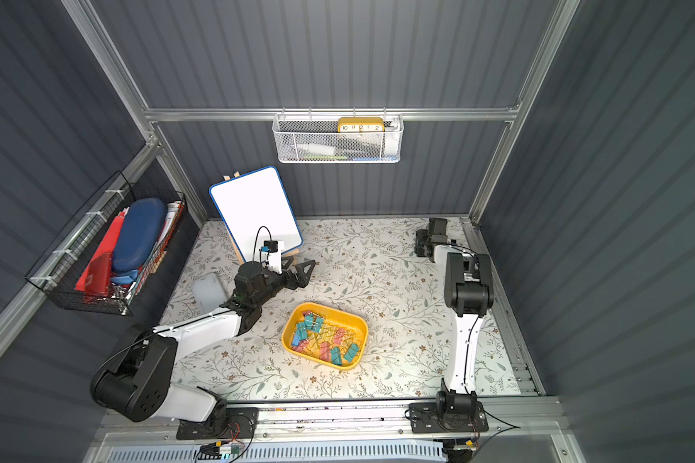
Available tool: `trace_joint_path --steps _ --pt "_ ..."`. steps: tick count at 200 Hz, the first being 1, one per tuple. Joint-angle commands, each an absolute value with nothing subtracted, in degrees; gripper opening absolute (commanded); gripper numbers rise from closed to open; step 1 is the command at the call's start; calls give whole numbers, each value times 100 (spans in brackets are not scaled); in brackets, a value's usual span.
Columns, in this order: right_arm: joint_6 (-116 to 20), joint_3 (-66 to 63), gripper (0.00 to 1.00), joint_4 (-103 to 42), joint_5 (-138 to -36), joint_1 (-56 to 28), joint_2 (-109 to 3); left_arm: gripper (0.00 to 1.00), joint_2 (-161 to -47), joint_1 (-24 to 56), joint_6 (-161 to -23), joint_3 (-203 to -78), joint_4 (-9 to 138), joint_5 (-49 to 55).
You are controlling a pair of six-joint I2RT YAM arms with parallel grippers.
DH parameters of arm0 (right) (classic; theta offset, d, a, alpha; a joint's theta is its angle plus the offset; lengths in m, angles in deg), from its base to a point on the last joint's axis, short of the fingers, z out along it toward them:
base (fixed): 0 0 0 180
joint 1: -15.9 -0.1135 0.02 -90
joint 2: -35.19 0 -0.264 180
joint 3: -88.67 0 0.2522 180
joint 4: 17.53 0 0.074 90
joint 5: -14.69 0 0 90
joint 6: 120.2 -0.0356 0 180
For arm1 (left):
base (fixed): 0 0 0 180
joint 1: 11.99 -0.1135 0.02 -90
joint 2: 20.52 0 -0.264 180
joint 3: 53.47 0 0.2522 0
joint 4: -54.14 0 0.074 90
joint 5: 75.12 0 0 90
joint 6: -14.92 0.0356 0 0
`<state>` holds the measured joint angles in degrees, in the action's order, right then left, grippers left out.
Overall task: Put the binder clips in the storage box
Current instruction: Pick up the binder clip at the center of the board, then place the binder clip in the storage box.
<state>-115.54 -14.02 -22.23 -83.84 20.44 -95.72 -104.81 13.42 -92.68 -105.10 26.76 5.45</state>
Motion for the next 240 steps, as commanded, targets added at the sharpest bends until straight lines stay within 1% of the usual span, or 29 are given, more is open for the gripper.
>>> trace_joint_path --steps 1,19,49,68,72,91,139,162,179,208,217,240 --pt "-11502 -1422 26 -2103 -8479 2097 -9570 99 -10549 1333 -9314 -10626 2579 460" --pt "-11452 -1328 14 -2060 -8528 2106 -9511 99 -10549 1333 -9311 -10634 2575 448" --pt "-11204 -1190 0 -2048 -8768 2110 -9296 99 -10526 1333 -9310 -10629 2580 451" --pt "-10983 -1045 0 -2030 -8888 2092 -9025 99 -10511 1333 -9319 -10614 2583 446" --pt "-10931 -996 0 -2030 -9110 2085 -8950 99 -10501 1333 -9322 -10609 2588 442" --pt "-10682 -622 0 -1989 -9245 2039 -8461 99 -10489 1333 -9336 -10607 2585 442" --pt "-10282 966 0 -1822 -9805 1567 -6797 99 -10407 1333 -9370 -10572 2579 398" --pt "-9859 1649 0 -2158 -9891 1026 -5795 99 -10318 1333 -9366 -10529 2554 411" --pt "-9218 1846 0 -3048 -9787 445 -5065 99 -10269 1333 -9344 -10514 2579 437" --pt "-8317 1907 0 -4780 -9100 -857 -4118 99 -10165 1333 -9302 -10469 2585 481" --pt "-8237 1951 0 -5163 -8720 -1248 -3912 99 -10133 1333 -9297 -10455 2587 495" --pt "-8117 1971 0 -5988 -8202 -2104 -3625 99 -10102 1333 -9242 -10379 2515 509"
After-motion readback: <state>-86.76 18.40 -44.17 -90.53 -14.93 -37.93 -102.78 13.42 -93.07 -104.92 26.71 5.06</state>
